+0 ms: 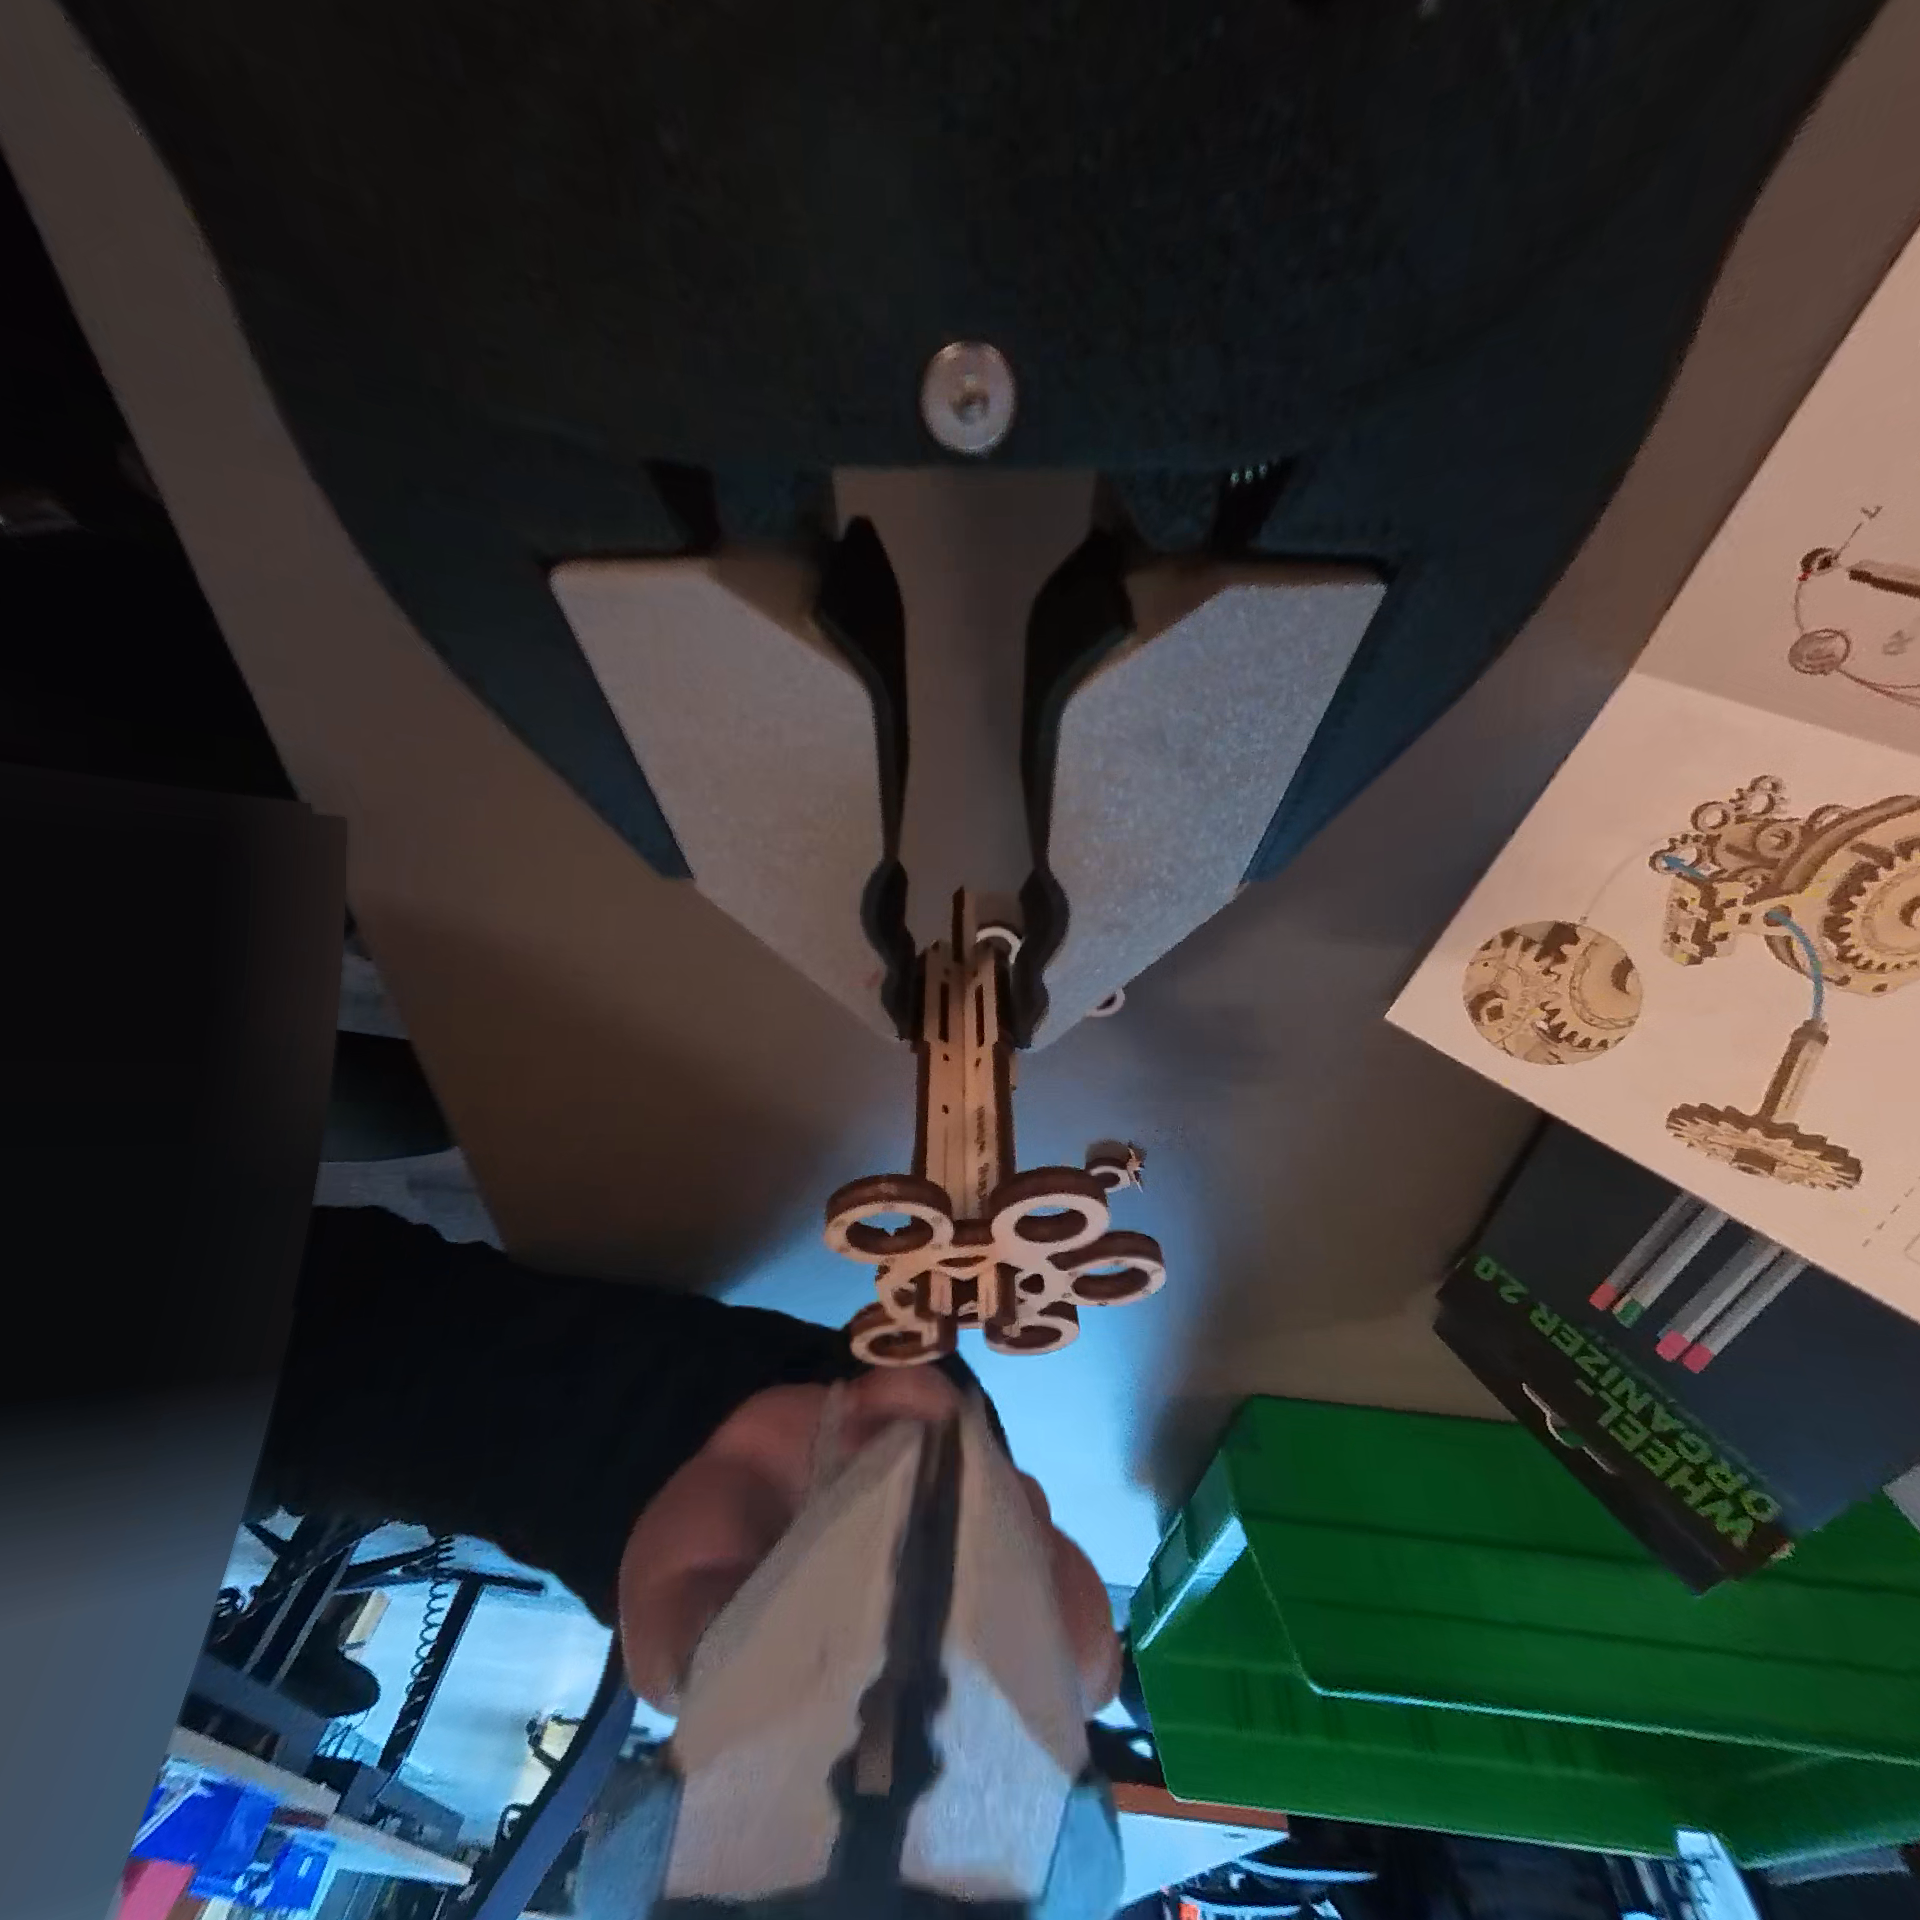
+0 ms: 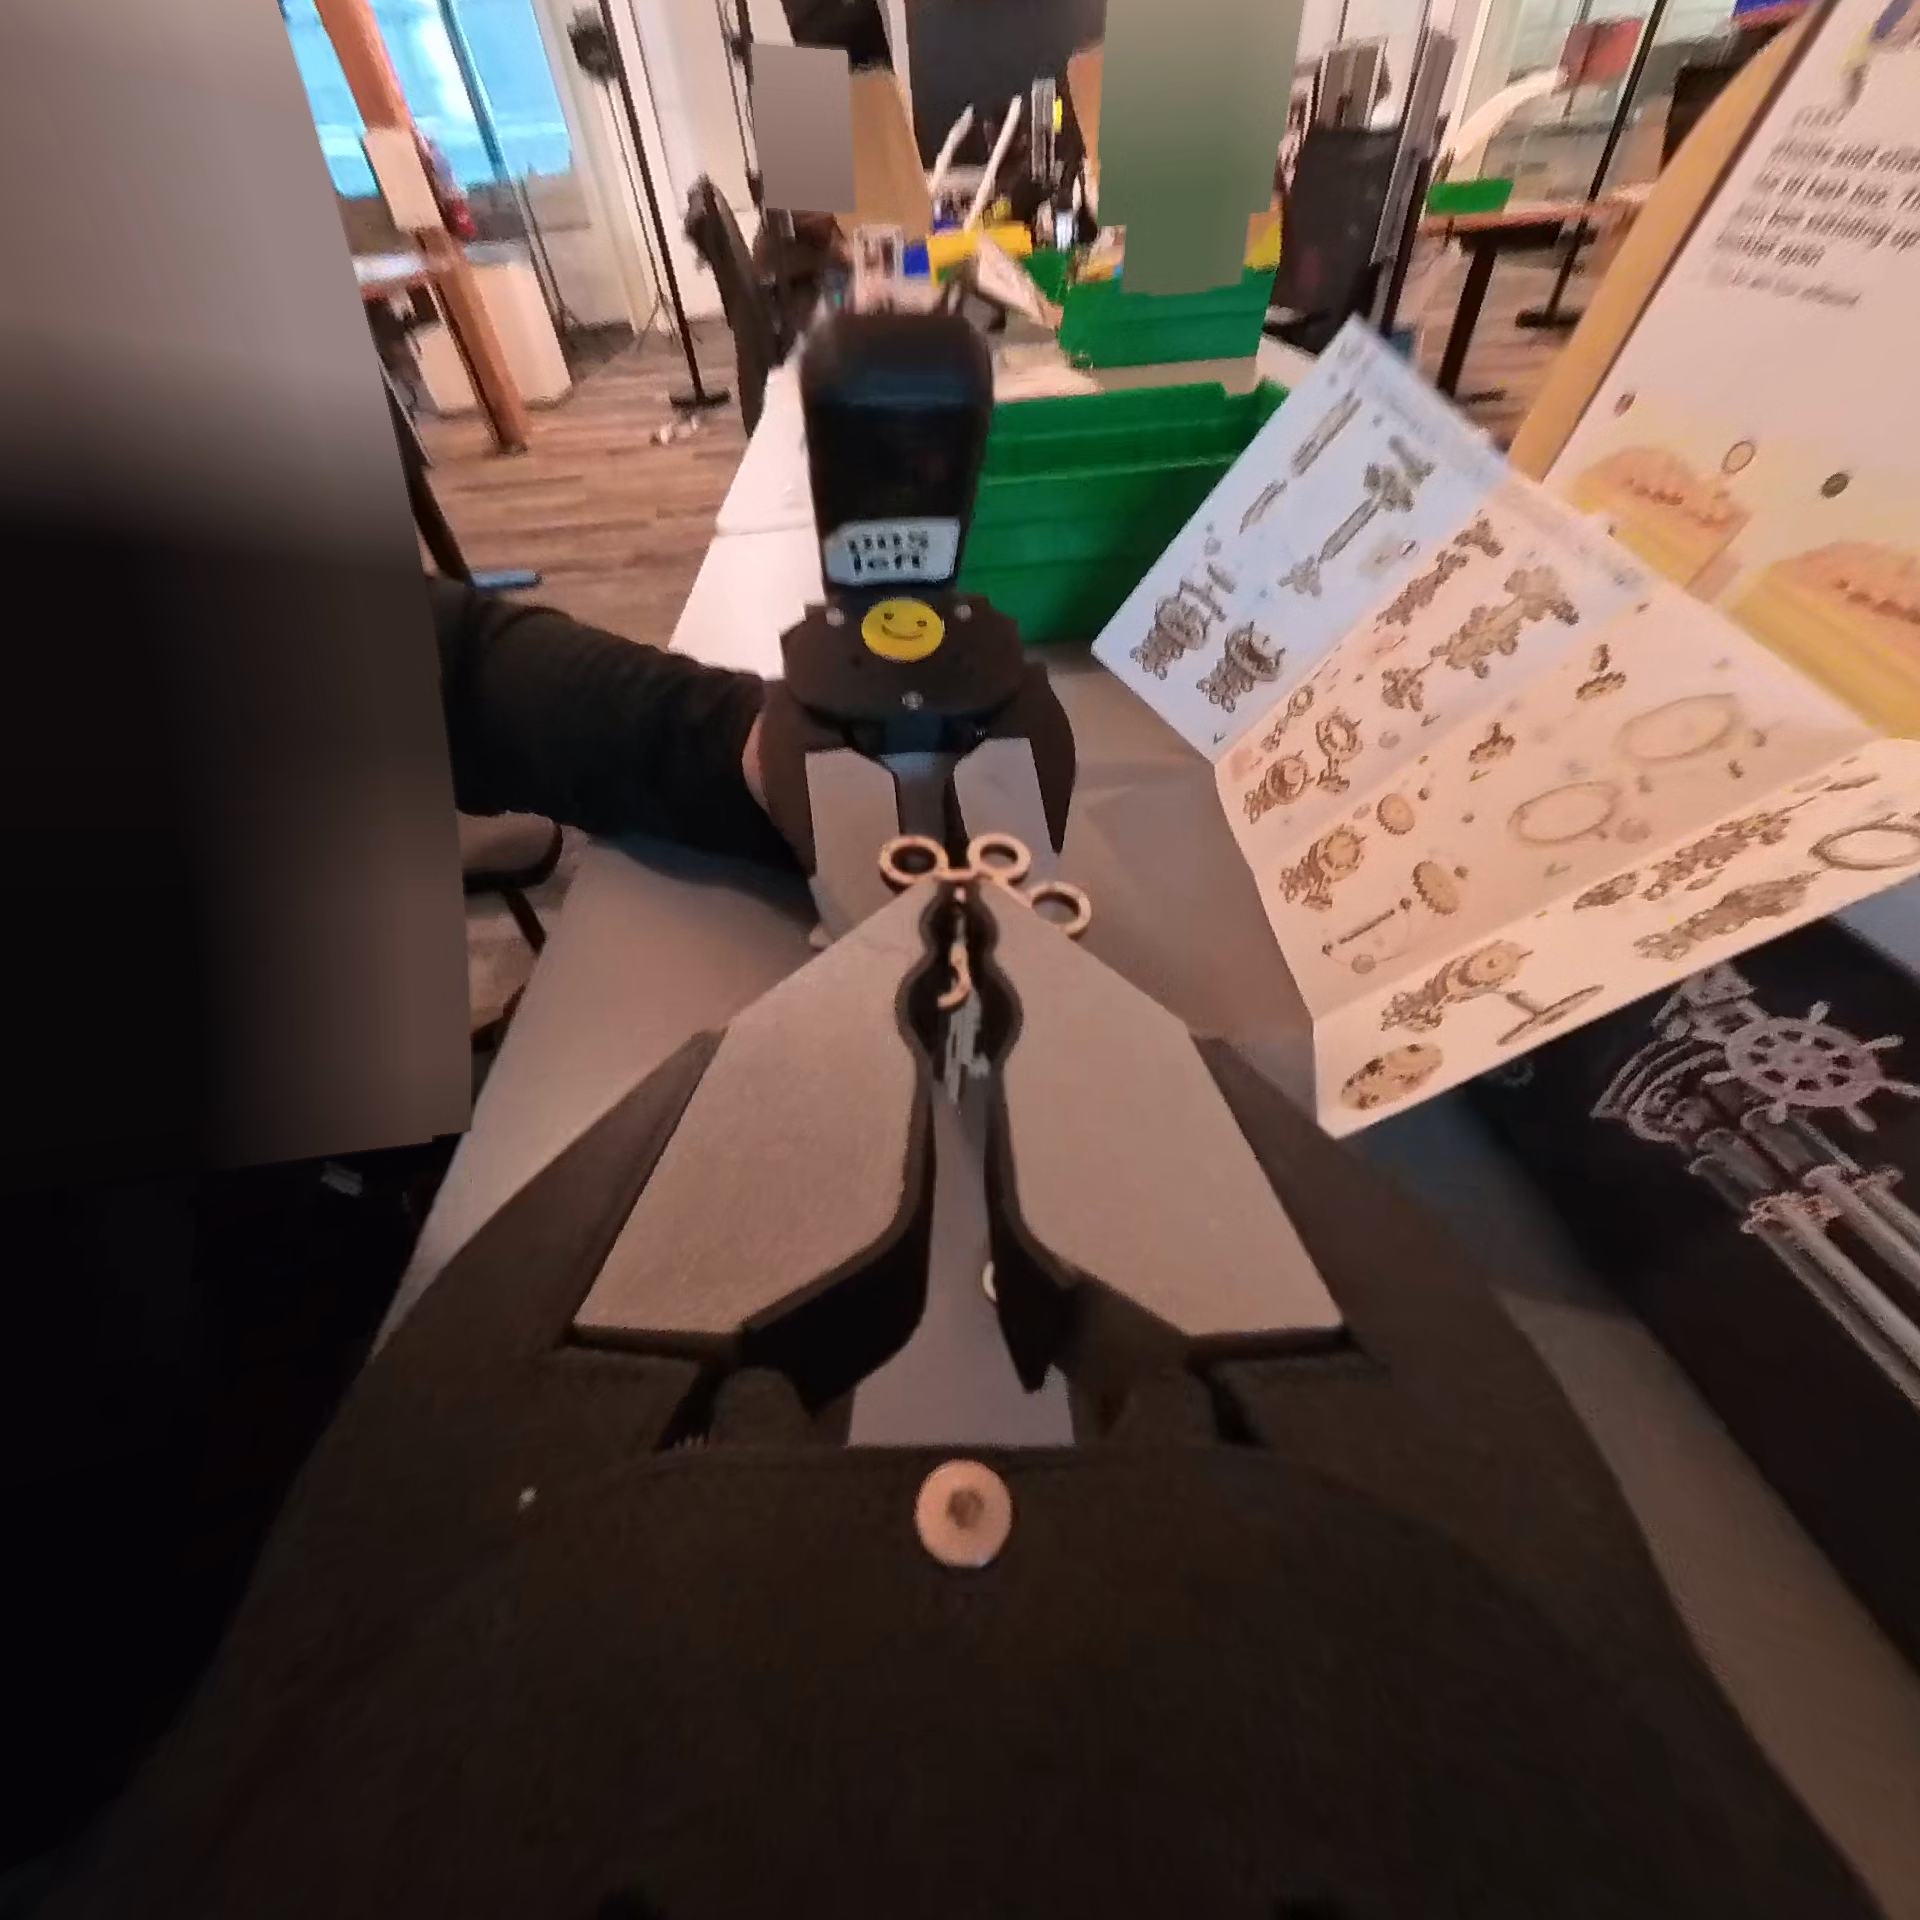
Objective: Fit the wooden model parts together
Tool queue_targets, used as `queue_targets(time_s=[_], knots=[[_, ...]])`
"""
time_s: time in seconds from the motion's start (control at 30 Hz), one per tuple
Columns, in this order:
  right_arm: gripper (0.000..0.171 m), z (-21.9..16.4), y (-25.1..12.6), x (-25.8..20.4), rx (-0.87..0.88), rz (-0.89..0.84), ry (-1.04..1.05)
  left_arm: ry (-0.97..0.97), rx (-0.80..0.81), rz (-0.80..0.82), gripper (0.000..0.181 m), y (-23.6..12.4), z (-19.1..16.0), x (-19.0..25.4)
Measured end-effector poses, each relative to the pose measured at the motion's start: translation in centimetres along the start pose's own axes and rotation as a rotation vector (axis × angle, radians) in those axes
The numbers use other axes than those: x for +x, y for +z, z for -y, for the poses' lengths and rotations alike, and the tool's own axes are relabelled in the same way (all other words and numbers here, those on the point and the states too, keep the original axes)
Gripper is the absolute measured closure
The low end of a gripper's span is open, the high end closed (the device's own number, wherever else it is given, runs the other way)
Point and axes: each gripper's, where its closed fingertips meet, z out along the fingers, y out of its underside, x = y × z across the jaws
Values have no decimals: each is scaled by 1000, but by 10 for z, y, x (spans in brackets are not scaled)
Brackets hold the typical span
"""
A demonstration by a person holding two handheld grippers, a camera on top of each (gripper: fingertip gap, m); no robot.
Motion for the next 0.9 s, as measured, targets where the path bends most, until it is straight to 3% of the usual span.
queue_targets(time_s=[0.43,0.5,0.6,0.73,0.83,0.9], knots=[[171,-6,0,-3,-38,9,-15,21,1,12,166,5,1,4],[151,8,-6,-1,40,13,18,19,6,11,166,5,2,4],[163,23,-16,-1,139,43,58,49,-12,21,166,7,0,6],[166,-11,5,-4,-59,5,-36,50,-36,28,166,8,-3,5],[152,8,-3,-4,33,-5,-48,58,-12,33,166,7,0,5],[166,17,-11,-3,94,15,-7,65,-7,38,166,6,1,4]])
